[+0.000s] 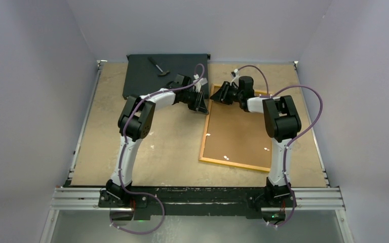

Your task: Put the photo into the frame

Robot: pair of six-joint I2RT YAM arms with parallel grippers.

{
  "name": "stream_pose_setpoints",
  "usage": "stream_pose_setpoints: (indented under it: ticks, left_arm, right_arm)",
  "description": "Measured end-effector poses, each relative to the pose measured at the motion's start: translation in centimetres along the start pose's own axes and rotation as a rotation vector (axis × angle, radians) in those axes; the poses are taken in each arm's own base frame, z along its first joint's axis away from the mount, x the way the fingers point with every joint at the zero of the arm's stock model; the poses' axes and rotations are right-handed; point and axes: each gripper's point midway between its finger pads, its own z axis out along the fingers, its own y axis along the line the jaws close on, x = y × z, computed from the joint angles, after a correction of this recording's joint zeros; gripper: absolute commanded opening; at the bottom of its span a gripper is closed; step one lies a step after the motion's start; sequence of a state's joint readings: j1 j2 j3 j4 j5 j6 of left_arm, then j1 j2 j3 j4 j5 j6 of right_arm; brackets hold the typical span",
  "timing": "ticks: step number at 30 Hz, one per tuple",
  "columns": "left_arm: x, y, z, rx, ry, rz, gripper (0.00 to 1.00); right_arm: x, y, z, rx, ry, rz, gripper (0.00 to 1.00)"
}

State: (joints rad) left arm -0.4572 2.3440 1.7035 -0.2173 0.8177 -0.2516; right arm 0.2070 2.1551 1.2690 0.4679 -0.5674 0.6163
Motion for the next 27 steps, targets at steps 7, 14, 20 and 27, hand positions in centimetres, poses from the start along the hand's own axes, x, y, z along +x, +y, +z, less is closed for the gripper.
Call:
stream_pose_setpoints:
  ticks: [7, 14, 20, 27]
  left_arm:
    - [0.0, 0.0, 0.0, 0.001, 0.000, 0.000, 0.13]
    - [0.1, 0.0, 0.0, 0.002, 0.001, 0.001, 0.13]
    - [0.1, 0.0, 0.0, 0.007, 0.002, 0.002, 0.13]
    - [0.2, 0.0, -0.1, 0.017, -0.003, 0.006, 0.13]
  right_arm:
    - [0.1, 0.4, 0.6, 0.010, -0.014, 0.019, 0.38]
    - [0.2, 0.3, 0.8, 0.025, -0.043, 0.039, 0.37]
    - [0.1, 0.4, 0.8, 0.023, -0.051, 0.050, 0.41]
    - [0.3, 1.3, -1.3, 0.031, -0.056, 0.063, 0.51]
